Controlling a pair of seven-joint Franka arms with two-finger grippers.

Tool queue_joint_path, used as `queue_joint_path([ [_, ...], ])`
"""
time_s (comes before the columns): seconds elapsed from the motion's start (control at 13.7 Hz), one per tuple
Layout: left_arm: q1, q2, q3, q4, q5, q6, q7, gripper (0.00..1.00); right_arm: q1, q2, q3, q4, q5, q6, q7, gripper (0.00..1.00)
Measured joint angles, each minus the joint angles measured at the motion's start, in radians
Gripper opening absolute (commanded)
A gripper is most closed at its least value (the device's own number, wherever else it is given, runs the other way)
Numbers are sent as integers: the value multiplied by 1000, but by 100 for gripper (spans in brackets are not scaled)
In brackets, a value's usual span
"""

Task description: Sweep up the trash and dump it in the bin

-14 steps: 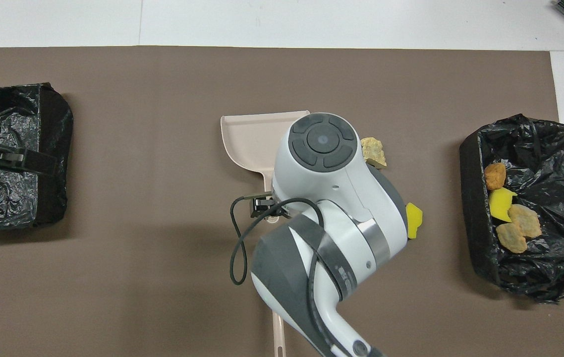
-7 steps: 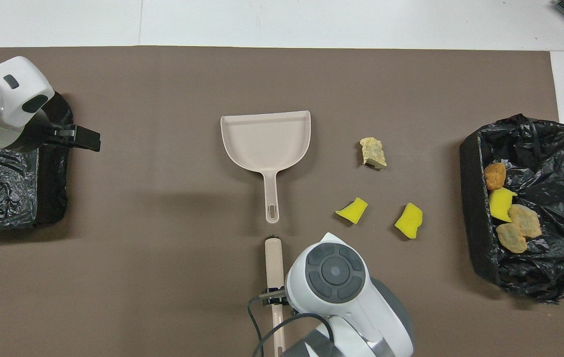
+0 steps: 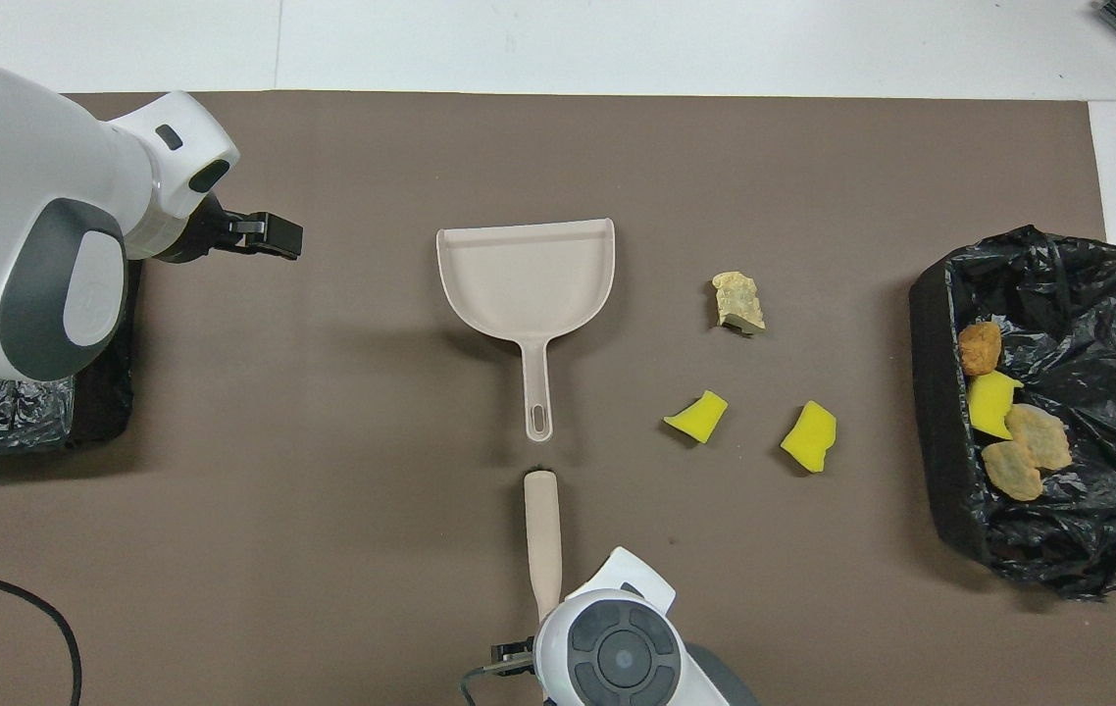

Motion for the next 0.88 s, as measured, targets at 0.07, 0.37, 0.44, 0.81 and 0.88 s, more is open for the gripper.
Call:
queue_joint_path([
  [0.07,0,0,1,1,0,8,-1,100,13,17,0,-10,0,35,10,100],
  [0.37,0,0,5,-1,0,39,-1,100,42,56,0,-16,0,71,32,11],
  [0.44,0,0,5,-2,0,39,-1,100,43,56,0,-20,0,71,32,0],
  [0.81,1,1,8,-4,0,39,-3,100,36,56,-4,-26,0,56,32,0],
  [0.88,1,1,9,-4,0,39,-3,100,27,56,-7,-11,0,21,32,0],
])
